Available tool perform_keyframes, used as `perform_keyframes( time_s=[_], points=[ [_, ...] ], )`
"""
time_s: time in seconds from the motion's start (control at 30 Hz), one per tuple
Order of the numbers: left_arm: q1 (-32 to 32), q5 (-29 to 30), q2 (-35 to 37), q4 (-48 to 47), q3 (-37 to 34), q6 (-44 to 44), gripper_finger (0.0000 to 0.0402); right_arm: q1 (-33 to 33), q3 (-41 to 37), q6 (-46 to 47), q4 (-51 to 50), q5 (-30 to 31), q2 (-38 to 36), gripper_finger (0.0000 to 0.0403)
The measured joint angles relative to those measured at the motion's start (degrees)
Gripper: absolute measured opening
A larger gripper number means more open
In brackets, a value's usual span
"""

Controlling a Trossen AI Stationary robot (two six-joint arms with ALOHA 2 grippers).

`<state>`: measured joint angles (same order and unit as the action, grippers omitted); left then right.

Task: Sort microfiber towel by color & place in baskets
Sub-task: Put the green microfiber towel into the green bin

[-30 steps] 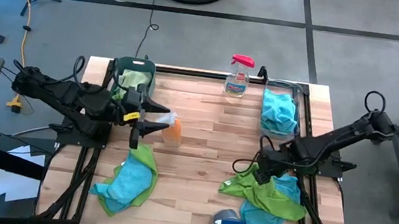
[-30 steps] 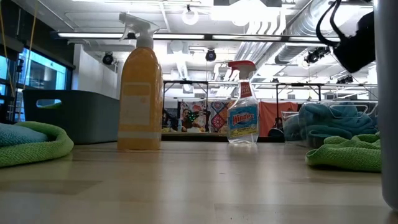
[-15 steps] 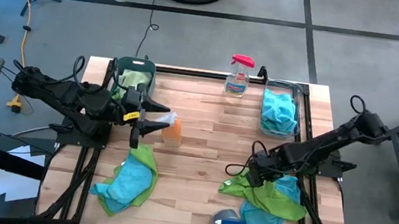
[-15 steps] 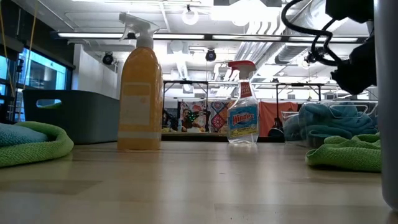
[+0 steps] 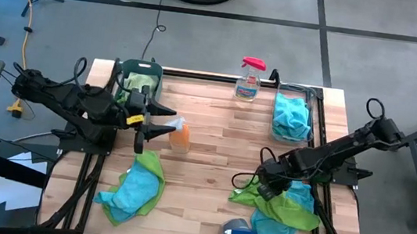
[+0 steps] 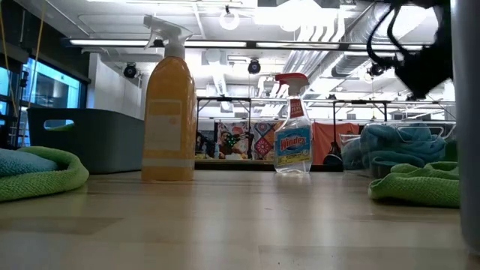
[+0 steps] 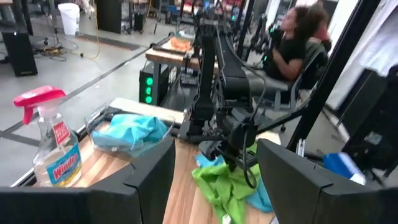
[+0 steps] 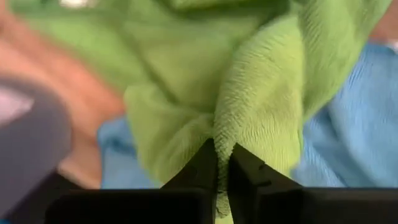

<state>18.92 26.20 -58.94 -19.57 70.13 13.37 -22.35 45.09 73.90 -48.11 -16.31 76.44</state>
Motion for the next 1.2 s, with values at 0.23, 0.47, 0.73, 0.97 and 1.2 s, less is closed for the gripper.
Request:
perform_keyframes(
  time_s=[0.23, 0.47, 0.73, 0.97, 1.2],
  points=[
    [0.0, 0.0, 3.3, 0.2, 0.0, -0.9, 0.0216, -0.4, 17.3, -13.3, -21.7, -2.9, -0.4, 0.0006],
    [0.0, 0.0, 4.6, 0.6, 0.0, -11.7, 0.0216, 1.9, 37.0, -23.2, -29.2, 12.1, -2.1, 0.0003],
    [0.0, 0.2, 1.1, 6.0, 0.1, -20.4, 0.0216, 5.5, 44.6, -36.8, -17.1, 20.6, -1.5, 0.0001],
    [-0.3, -0.9, -5.9, 7.5, 0.1, -22.9, 0.0216, 7.3, 44.6, -53.0, 4.4, 19.4, -1.4, 0.0001],
    [-3.7, -17.0, -12.8, 17.6, 0.1, -15.9, 0.0216, 9.6, 44.6, -60.1, 12.6, 16.7, -1.4, 0.0000]
  ],
)
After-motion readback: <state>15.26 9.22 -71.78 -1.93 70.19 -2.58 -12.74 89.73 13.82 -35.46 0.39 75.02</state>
